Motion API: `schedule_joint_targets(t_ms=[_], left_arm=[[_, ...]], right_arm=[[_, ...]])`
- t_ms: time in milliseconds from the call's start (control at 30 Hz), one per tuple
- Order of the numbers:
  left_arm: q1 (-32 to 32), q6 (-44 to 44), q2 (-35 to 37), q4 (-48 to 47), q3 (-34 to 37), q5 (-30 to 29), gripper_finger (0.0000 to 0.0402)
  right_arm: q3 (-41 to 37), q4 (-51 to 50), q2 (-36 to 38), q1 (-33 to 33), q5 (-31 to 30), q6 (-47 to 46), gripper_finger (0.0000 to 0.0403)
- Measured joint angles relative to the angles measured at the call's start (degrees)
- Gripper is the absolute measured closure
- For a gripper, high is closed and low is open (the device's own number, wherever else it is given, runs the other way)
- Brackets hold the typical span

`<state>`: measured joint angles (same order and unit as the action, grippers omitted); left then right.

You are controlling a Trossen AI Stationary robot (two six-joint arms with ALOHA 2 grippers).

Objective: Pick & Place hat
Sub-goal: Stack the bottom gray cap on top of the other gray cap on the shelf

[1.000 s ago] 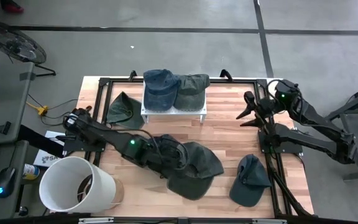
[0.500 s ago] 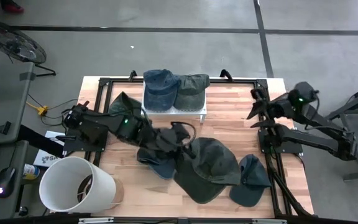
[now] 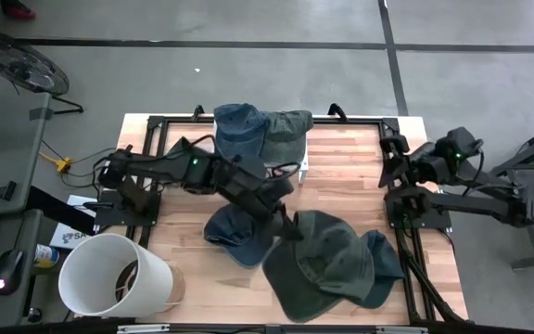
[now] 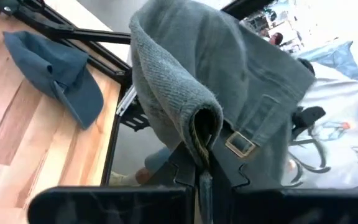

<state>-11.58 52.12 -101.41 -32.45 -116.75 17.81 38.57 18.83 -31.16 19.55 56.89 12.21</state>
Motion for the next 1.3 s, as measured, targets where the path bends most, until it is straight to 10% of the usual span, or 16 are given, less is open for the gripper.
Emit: schedule_joint_targets(t_ms=[233, 767, 1300], left_arm=[[3.9, 0.5, 0.0, 0.7, 0.0, 4.3, 0.0392], [4.5, 0.7, 0.0, 2.8, 0.0, 8.7, 0.0392], [4.5, 0.5, 0.0, 2.8, 0.0, 8.2, 0.0392]], right_arm=[[6.0, -2.7, -4.3, -5.1, -3.4, 2.6, 0.0265], [27.1, -42.6, -15.5, -16.2, -14.3, 32.6, 0.0265], [30.8, -44.0, -20.8, -35.8, -35.3, 40.9, 0.0265]])
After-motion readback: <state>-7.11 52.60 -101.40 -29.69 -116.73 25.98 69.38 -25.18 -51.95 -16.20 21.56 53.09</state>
